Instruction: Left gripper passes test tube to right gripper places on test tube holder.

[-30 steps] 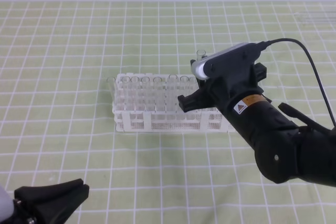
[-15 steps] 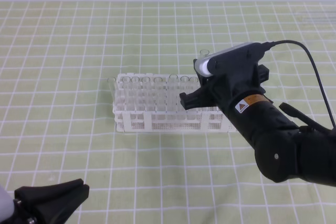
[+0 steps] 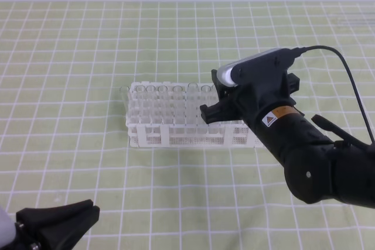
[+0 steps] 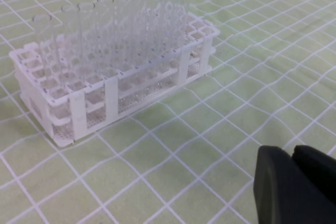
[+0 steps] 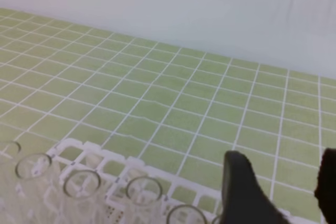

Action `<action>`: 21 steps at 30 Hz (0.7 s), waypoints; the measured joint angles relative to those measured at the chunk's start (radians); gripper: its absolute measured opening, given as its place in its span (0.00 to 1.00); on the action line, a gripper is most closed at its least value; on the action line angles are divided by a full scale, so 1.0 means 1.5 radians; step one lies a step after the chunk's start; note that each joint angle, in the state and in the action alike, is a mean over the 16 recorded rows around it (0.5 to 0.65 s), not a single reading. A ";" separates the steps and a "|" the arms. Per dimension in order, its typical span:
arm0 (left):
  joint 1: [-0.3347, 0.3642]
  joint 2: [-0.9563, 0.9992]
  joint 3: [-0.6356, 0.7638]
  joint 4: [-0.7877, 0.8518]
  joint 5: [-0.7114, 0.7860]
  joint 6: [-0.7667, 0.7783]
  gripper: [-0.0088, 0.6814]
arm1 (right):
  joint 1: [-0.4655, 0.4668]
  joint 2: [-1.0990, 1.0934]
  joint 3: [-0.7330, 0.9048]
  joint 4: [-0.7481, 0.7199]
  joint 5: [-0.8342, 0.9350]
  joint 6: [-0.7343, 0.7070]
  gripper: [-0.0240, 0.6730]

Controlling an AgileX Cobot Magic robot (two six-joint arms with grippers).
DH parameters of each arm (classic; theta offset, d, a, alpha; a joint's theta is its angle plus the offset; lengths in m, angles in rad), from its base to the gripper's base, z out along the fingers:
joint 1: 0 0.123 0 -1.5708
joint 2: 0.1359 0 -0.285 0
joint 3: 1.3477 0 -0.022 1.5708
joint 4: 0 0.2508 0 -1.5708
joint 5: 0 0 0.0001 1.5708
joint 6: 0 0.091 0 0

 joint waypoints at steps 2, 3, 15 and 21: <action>0.000 0.000 0.000 0.000 0.000 0.000 0.07 | 0.000 -0.002 0.000 0.000 0.002 0.000 0.44; 0.000 0.001 0.000 0.000 0.000 0.000 0.07 | 0.000 -0.004 0.000 0.001 0.003 0.000 0.44; 0.000 0.000 0.000 0.000 0.002 0.000 0.07 | 0.000 -0.136 0.001 0.023 0.060 -0.047 0.36; 0.000 0.000 0.000 -0.001 0.002 0.000 0.07 | -0.008 -0.251 0.001 0.035 0.197 -0.119 0.20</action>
